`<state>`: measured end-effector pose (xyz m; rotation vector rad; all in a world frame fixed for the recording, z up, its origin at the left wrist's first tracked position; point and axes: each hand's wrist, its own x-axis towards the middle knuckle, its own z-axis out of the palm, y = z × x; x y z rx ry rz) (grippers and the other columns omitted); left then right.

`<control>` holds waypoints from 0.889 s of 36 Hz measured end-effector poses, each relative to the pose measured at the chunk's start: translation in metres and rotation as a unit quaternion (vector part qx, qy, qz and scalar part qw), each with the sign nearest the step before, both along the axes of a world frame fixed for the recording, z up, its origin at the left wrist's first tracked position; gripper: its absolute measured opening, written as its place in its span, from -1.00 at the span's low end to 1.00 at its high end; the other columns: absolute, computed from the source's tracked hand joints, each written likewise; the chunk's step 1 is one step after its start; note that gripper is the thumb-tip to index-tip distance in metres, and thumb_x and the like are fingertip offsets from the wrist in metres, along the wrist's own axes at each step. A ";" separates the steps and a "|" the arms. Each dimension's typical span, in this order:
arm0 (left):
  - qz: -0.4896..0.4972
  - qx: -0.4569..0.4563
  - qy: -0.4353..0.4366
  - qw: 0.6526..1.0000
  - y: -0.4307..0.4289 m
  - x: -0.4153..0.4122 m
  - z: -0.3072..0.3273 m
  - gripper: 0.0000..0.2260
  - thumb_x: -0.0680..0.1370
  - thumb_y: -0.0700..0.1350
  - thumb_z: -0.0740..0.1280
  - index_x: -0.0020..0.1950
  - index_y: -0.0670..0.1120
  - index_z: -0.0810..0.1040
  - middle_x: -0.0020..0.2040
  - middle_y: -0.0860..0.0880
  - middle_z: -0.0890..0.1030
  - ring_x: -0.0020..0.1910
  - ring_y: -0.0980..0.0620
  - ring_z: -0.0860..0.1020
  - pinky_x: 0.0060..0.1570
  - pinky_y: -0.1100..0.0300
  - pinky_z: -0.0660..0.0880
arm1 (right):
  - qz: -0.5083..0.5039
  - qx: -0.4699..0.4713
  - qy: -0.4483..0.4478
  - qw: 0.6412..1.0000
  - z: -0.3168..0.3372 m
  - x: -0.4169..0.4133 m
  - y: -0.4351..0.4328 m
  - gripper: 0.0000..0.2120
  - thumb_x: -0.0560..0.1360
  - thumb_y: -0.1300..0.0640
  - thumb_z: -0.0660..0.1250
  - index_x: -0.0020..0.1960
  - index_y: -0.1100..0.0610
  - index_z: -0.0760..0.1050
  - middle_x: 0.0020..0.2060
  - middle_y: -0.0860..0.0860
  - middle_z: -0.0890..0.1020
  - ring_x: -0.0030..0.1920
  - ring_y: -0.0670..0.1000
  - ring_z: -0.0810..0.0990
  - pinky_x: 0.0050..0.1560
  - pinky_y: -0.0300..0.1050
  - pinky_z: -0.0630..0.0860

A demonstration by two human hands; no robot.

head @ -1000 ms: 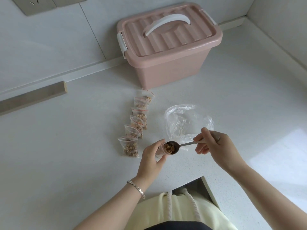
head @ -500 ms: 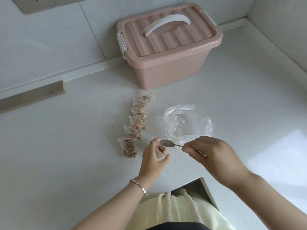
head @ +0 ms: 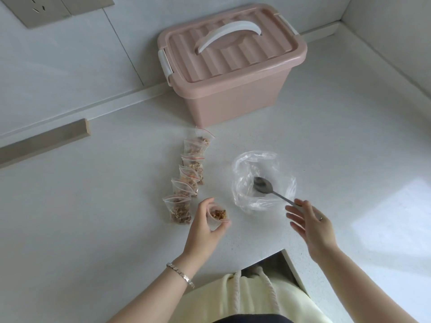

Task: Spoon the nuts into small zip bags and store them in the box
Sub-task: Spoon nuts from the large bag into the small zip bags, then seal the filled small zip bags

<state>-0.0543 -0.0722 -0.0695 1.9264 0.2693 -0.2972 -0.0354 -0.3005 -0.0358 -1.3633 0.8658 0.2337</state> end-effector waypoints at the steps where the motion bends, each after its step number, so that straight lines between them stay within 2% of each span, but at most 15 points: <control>1: -0.003 0.000 0.006 1.000 0.001 0.000 0.000 -0.50 0.43 -0.15 0.44 0.26 0.07 0.28 0.12 0.20 0.47 0.13 0.31 0.41 0.02 0.64 0.22 | -0.002 0.014 0.011 1.000 -0.006 0.000 0.002 -0.80 0.58 0.06 0.17 0.03 0.11 0.53 -0.10 0.06 0.66 -0.08 0.03 0.63 -0.14 -0.16 0.52; 3: -0.008 0.002 0.014 1.000 0.003 0.001 0.002 -0.56 0.45 -0.15 0.41 0.24 0.07 0.31 0.12 0.23 0.45 0.12 0.33 0.40 0.00 0.65 0.23 | -0.002 0.012 0.031 0.999 -0.015 0.000 0.003 -0.84 0.55 0.09 0.24 0.04 0.14 0.53 -0.12 0.07 0.65 -0.11 0.05 0.63 -0.14 -0.15 0.52; 7: -0.021 0.027 -0.001 0.999 0.005 0.005 0.005 -0.75 0.47 -0.15 0.39 0.05 0.10 0.41 0.04 0.23 0.50 0.07 0.33 0.44 -0.05 0.64 0.26 | 0.003 -0.037 0.067 0.997 -0.030 -0.004 -0.004 -0.77 0.49 0.22 0.34 0.11 0.28 0.50 -0.18 0.14 0.60 -0.22 0.07 0.59 -0.17 -0.15 0.52; 9: -0.025 0.032 -0.010 0.999 0.006 0.007 0.006 -0.81 0.48 -0.15 0.38 0.00 0.05 0.45 0.00 0.19 0.52 0.04 0.36 0.43 -0.07 0.65 0.26 | 0.037 -0.111 0.075 0.990 -0.032 -0.008 -0.008 -0.71 0.48 0.22 0.35 0.16 0.30 0.49 -0.13 0.16 0.60 -0.20 0.07 0.57 -0.10 -0.12 0.52; 11: -0.026 0.038 -0.022 0.999 0.006 0.009 0.005 -0.85 0.48 -0.15 0.38 -0.01 -0.02 0.47 -0.02 0.14 0.54 0.02 0.35 0.45 -0.09 0.63 0.27 | 0.106 -0.237 0.073 0.963 -0.030 -0.012 -0.010 -0.64 0.48 0.19 0.35 0.24 0.25 0.45 0.03 0.17 0.58 -0.01 0.10 0.53 0.02 -0.04 0.47; 13: -0.028 0.040 -0.027 0.998 0.007 0.010 0.005 -0.86 0.48 -0.16 0.38 -0.02 -0.04 0.47 -0.05 0.13 0.55 -0.01 0.32 0.47 -0.11 0.61 0.30 | 0.146 -0.359 0.007 0.922 -0.023 -0.017 -0.006 -0.64 0.46 0.22 0.35 0.25 0.18 0.45 0.14 0.16 0.51 0.17 0.14 0.43 0.14 0.03 0.41; 15: -0.029 0.032 -0.025 0.999 0.007 0.011 0.004 -0.87 0.47 -0.16 0.39 -0.05 -0.02 0.46 -0.08 0.13 0.56 -0.05 0.27 0.50 -0.11 0.56 0.34 | 0.175 -0.423 -0.137 0.878 -0.013 -0.020 0.006 -0.68 0.41 0.32 0.38 0.15 0.17 0.52 0.08 0.11 0.48 0.15 0.08 0.39 0.15 -0.02 0.40; 17: -0.028 0.017 -0.015 0.999 0.008 0.009 0.001 -0.87 0.47 -0.16 0.39 -0.09 0.00 0.46 -0.08 0.10 0.58 -0.03 0.19 0.53 -0.07 0.47 0.40 | 0.262 -0.403 -0.255 0.839 -0.007 -0.021 0.023 -0.70 0.38 0.37 0.42 0.05 0.12 0.57 -0.02 0.00 0.48 0.02 -0.13 0.42 0.06 -0.17 0.43; 18: -0.024 0.006 -0.008 1.000 0.009 0.008 -0.001 -0.88 0.47 -0.14 0.39 -0.09 0.01 0.46 -0.06 0.08 0.59 -0.01 0.14 0.55 -0.04 0.40 0.44 | 0.315 -0.381 -0.282 0.822 -0.005 -0.022 0.033 -0.70 0.38 0.35 0.42 0.05 0.07 0.58 -0.04 -0.04 0.49 -0.07 -0.23 0.43 -0.04 -0.23 0.46; 20: -0.013 -0.016 0.000 1.000 0.009 0.006 -0.002 -0.90 0.47 -0.09 0.39 -0.09 0.02 0.47 -0.04 0.05 0.61 0.01 0.08 0.56 0.02 0.25 0.48 | 0.395 -0.378 -0.301 0.781 -0.005 -0.023 0.052 -0.68 0.39 0.25 0.40 0.08 -0.06 0.53 -0.05 -0.05 0.51 -0.17 -0.23 0.48 -0.30 -0.25 0.51; 22: -0.011 -0.024 0.003 1.000 0.009 0.004 -0.001 -0.91 0.45 -0.04 0.37 -0.11 0.04 0.48 -0.05 0.06 0.62 -0.01 0.08 0.58 0.01 0.21 0.49 | 0.442 -0.401 -0.298 0.745 -0.010 -0.023 0.067 -0.63 0.37 0.15 0.39 0.12 -0.11 0.44 -0.03 0.00 0.52 -0.18 -0.15 0.55 -0.46 -0.25 0.49; 25: -0.017 -0.028 0.010 0.999 0.010 0.000 0.002 -0.90 0.49 -0.13 0.35 -0.16 0.05 0.49 -0.10 0.13 0.62 -0.06 0.16 0.59 -0.04 0.32 0.48 | 0.450 -0.400 -0.258 0.756 -0.019 -0.021 0.079 -0.59 0.38 0.13 0.45 0.17 -0.07 0.44 0.08 0.08 0.49 -0.05 0.03 0.60 -0.34 -0.20 0.52; 28: -0.032 -0.037 0.016 0.999 0.011 -0.004 0.003 -0.83 0.51 -0.23 0.33 -0.20 0.01 0.48 -0.22 0.19 0.61 -0.16 0.24 0.58 -0.12 0.38 0.45 | 0.456 -0.395 -0.250 0.758 -0.026 -0.019 0.080 -0.70 0.34 0.16 0.49 0.04 0.02 0.55 0.08 0.12 0.50 0.01 0.08 0.58 -0.21 -0.15 0.53; 30: -0.050 -0.049 0.018 0.997 0.010 -0.006 0.008 -0.83 0.52 -0.26 0.31 -0.20 -0.01 0.47 -0.27 0.17 0.58 -0.25 0.27 0.53 -0.20 0.42 0.40 | 0.459 -0.374 -0.249 0.767 -0.025 -0.015 0.076 -0.80 0.37 0.14 0.47 -0.02 0.08 0.57 0.12 0.08 0.46 0.06 0.02 0.52 -0.09 -0.16 0.49; 32: -0.056 -0.071 0.020 0.996 0.008 -0.008 0.012 -0.84 0.53 -0.26 0.30 -0.19 -0.02 0.46 -0.29 0.14 0.54 -0.30 0.28 0.48 -0.26 0.42 0.37 | 0.449 -0.343 -0.239 0.790 -0.019 -0.011 0.070 -0.87 0.42 0.10 0.43 -0.07 0.12 0.58 0.10 -0.06 0.42 0.02 -0.17 0.45 -0.06 -0.34 0.39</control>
